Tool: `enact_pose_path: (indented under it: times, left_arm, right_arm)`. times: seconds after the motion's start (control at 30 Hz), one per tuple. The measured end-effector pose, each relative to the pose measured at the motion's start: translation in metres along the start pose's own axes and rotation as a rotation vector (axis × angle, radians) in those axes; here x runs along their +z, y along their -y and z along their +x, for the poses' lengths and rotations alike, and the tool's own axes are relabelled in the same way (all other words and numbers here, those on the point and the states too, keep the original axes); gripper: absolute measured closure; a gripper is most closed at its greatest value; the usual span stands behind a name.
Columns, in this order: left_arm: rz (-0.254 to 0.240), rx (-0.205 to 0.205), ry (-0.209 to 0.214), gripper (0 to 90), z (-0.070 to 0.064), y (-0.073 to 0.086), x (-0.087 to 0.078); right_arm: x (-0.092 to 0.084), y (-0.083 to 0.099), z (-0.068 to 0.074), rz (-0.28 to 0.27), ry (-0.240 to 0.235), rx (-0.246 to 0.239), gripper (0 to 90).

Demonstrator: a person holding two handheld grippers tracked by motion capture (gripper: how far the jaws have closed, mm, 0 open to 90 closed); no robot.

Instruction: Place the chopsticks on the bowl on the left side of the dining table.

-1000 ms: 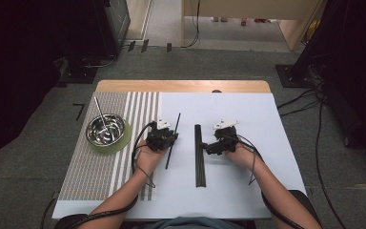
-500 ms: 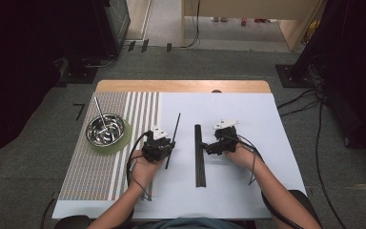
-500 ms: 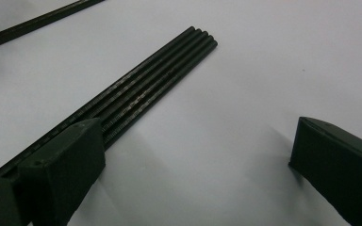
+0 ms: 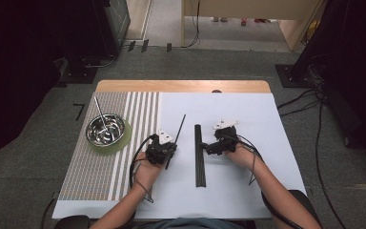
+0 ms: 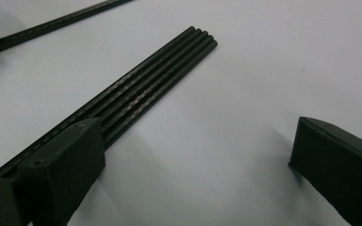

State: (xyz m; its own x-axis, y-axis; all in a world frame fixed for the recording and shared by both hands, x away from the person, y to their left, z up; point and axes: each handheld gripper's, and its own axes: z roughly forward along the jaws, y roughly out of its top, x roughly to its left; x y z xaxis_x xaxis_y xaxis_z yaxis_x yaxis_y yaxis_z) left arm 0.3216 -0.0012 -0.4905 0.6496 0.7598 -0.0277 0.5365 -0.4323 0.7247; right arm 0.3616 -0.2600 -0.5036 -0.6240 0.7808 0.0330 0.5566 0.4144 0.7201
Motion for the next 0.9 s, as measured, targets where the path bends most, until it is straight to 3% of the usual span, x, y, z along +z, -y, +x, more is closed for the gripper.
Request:
enact_pose_path:
  times: [0.2, 0.3, 0.43, 0.6, 0.73, 0.9]
  left_arm:
    - [0.005, 0.006, 0.01, 85.5, 0.001, -0.001, -0.002]
    - [0.012, -0.022, -0.014, 86.1, 0.01, -0.001, -0.003]
    - [0.015, -0.044, -0.01, 85.8, 0.017, 0.0, -0.002]
    - [0.011, -0.023, -0.016, 84.9, 0.016, 0.0, -0.001]
    - [-0.018, -0.042, -0.012, 84.9, 0.016, 0.005, -0.001]
    - [0.007, -0.048, 0.004, 85.8, 0.019, 0.0, -0.001]
  right_arm:
    - [0.0, 0.0, 0.0, 0.001, 0.0, 0.001, 3.3]
    - [0.0, 0.0, 0.0, 0.0, 0.0, 0.001, 3.3]
    - [0.0, 0.0, 0.0, 0.0, 0.0, 0.001, 3.3]
    - [0.0, 0.0, 0.0, 0.001, 0.0, 0.0, 3.3]
    - [0.0, 0.0, 0.0, 0.003, 0.001, 0.0, 3.3]
    - [0.0, 0.0, 0.0, 0.003, 0.001, -0.001, 3.2]
